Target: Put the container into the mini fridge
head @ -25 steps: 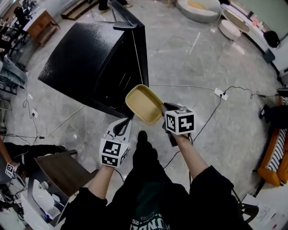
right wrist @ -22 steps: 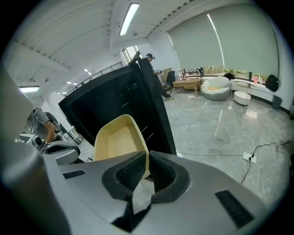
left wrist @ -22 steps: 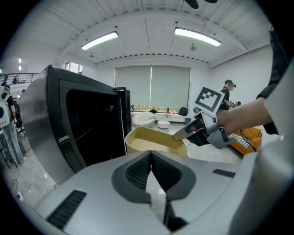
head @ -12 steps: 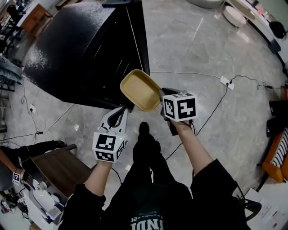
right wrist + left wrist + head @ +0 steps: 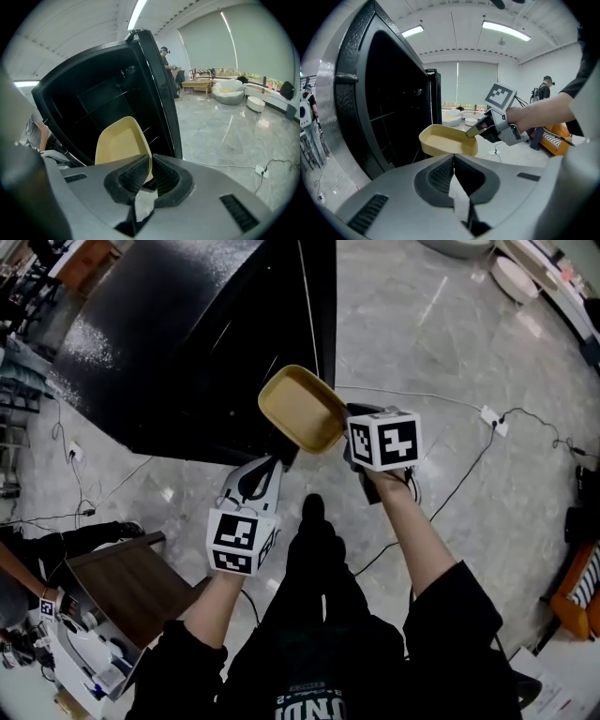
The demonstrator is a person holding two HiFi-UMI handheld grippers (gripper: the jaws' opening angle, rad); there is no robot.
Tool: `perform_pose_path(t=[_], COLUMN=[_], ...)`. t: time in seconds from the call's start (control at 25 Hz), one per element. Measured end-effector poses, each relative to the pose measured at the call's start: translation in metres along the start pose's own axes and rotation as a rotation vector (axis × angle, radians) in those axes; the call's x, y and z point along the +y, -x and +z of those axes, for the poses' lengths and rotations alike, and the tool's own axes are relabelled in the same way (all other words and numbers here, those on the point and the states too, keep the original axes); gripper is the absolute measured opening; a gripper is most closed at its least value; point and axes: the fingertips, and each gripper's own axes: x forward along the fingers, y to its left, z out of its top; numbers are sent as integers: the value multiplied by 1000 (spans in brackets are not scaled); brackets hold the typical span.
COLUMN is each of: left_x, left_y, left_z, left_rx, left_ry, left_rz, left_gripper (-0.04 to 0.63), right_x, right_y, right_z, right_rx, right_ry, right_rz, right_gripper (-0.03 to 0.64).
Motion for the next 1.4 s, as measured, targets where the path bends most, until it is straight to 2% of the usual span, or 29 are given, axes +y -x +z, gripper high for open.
perform_pose_path(t=[0.52,0.88,1.12,1.4], left_x=[18,39,42,44], left_y=[-32,-58,-71,-76], left_z=[-24,-38,-39,-43], left_rx=[53,87,109,134], left_ry=[39,101,114,111], left_rz=[11,98,92,79], left_gripper=[14,14,14,14], right_x=[18,29,33,46], right_y=[-64,-106,-131,-151], right_z=[13,27,32,46], right_rx=[25,49,80,65], right_ry=[32,75,63,29], right_rz=[19,44,57,67], right_gripper=[46,46,46,46])
